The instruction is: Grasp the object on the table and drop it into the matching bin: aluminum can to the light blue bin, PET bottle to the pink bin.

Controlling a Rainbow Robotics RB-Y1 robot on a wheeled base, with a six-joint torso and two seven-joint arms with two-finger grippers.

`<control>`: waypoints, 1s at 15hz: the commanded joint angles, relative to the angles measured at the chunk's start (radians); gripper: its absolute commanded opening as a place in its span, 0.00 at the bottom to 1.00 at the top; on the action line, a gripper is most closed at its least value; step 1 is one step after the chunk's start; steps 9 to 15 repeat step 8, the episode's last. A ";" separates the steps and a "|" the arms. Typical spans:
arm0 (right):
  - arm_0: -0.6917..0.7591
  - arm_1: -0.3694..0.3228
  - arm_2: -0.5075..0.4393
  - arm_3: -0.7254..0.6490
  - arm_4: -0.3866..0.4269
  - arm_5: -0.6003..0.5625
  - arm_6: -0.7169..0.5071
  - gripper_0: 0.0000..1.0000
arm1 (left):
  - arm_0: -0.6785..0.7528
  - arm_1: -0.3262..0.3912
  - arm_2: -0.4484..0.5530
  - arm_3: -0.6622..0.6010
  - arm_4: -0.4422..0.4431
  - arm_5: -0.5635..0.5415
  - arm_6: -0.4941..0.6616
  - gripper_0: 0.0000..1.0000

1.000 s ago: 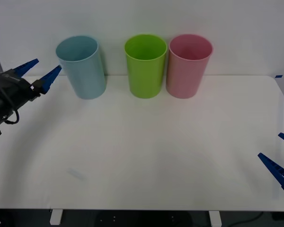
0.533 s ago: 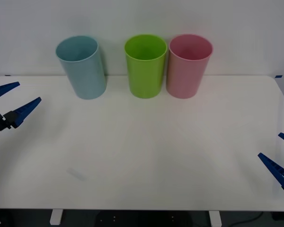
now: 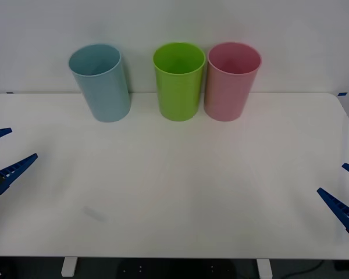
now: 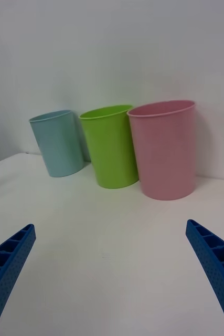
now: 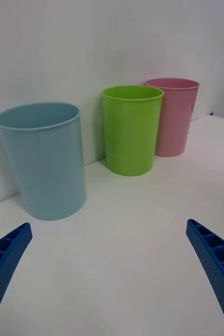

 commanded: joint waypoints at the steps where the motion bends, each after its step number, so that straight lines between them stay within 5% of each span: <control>1: 0.000 0.000 0.000 0.000 0.000 0.000 0.000 1.00 | 0.039 0.000 0.010 -0.022 0.014 -0.011 -0.006 1.00; 15: 0.000 0.000 0.000 0.000 0.000 0.000 0.000 1.00 | 0.073 0.000 0.010 -0.035 0.037 -0.019 -0.005 1.00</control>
